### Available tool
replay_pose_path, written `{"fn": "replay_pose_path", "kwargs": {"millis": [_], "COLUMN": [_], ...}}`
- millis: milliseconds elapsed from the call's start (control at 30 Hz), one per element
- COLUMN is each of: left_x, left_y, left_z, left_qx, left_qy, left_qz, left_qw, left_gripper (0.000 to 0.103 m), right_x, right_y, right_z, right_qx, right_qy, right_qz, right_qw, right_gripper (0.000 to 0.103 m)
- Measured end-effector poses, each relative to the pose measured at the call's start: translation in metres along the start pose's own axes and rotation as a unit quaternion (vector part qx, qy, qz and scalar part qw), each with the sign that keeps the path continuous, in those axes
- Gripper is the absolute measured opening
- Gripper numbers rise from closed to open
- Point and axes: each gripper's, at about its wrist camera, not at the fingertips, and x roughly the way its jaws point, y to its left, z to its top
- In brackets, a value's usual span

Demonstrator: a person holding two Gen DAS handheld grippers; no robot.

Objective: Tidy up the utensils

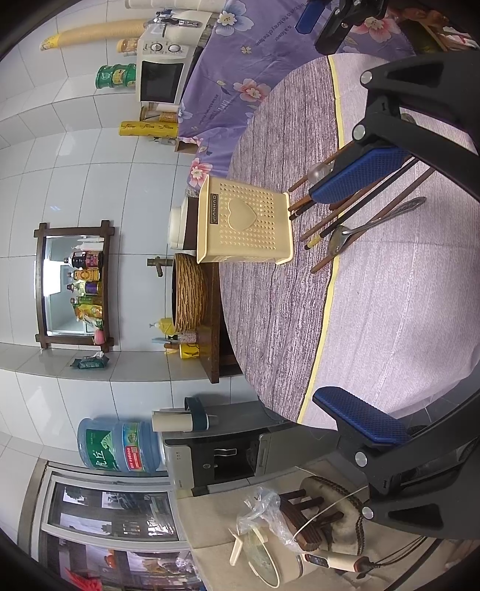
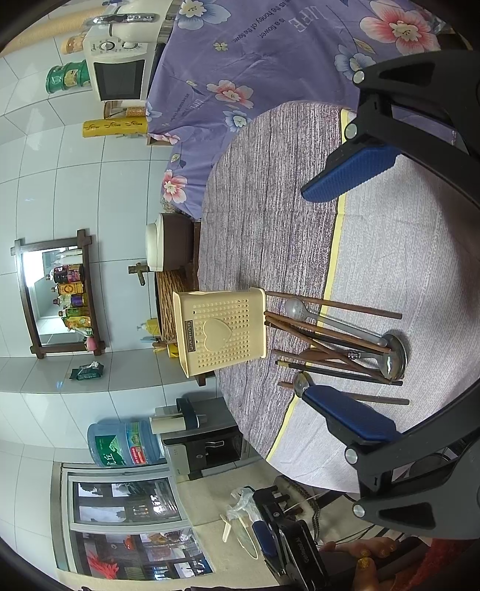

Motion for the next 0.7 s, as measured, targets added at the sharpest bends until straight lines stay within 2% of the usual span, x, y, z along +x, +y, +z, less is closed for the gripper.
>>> {"fn": "replay_pose_path", "kwargs": {"millis": [700], "left_x": [0.013], "left_y": [0.0], "left_z": [-0.002], "left_qx": [0.004], "left_qy": [0.02], "left_qz": [0.004], "left_qw": [0.9998], "left_gripper": [0.098], "right_x": [0.011], "right_y": [-0.001], "right_z": [-0.002], "right_qx": [-0.006], "right_qy": [0.014], "right_qz": [-0.008], "right_qw": [1.0], "right_gripper": [0.098]}}
